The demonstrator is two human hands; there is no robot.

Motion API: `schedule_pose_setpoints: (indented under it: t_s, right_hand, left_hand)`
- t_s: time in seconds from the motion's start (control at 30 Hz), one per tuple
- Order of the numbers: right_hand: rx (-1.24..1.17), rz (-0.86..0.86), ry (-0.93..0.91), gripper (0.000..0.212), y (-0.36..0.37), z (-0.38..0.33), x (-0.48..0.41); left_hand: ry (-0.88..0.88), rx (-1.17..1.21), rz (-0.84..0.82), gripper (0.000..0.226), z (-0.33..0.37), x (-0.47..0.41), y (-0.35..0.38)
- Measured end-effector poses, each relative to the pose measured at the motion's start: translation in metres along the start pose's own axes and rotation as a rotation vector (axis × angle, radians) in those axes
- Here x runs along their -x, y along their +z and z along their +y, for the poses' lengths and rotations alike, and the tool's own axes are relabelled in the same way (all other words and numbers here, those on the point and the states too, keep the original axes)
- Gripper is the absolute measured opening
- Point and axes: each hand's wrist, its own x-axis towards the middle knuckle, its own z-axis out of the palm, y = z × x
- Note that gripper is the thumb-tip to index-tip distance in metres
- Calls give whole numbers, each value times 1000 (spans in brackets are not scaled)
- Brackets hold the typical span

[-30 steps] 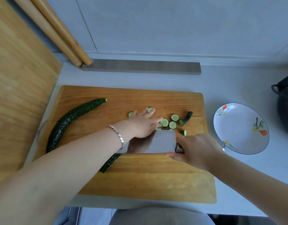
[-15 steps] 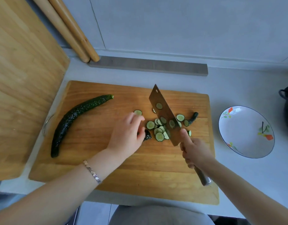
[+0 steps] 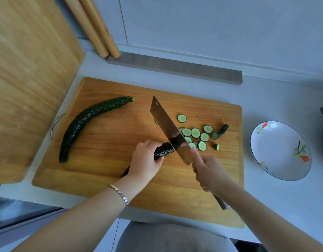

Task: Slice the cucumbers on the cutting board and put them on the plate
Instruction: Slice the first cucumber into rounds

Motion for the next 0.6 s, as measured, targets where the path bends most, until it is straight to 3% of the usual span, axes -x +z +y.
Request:
schedule_pose_setpoints:
  t_s: [0.6]
  right_hand:
    - [131,49,-48,54,27,8,-26]
  left_hand:
    - [47,16,76,38,-4,3,6]
